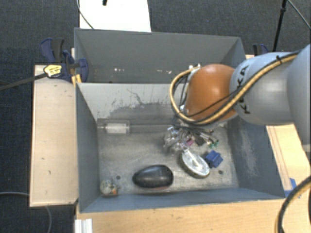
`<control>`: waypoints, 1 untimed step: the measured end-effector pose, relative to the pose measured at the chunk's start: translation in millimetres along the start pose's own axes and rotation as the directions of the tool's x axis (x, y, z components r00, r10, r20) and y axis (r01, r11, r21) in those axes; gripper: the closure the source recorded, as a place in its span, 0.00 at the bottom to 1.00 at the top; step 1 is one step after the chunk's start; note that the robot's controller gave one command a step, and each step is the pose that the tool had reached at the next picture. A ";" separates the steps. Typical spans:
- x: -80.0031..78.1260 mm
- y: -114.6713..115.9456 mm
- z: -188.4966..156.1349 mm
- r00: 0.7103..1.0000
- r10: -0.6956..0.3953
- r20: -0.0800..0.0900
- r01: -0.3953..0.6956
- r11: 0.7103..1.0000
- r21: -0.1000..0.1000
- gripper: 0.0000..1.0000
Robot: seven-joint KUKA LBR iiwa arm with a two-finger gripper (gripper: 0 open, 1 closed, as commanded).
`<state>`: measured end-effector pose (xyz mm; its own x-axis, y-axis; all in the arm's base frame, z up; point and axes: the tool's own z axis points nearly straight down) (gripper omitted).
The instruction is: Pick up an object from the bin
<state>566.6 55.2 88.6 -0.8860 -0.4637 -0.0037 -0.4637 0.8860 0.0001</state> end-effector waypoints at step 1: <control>-0.1 1.1 -1.3 1.000 0.000 0.000 0.000 1.000 0.000 0.00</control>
Offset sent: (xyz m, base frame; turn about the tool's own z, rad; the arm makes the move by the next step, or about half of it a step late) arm 0.0000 0.0000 0.0000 0.0000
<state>566.2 56.2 89.9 -0.8860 -0.4636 -0.0040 -0.4636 0.8860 0.0002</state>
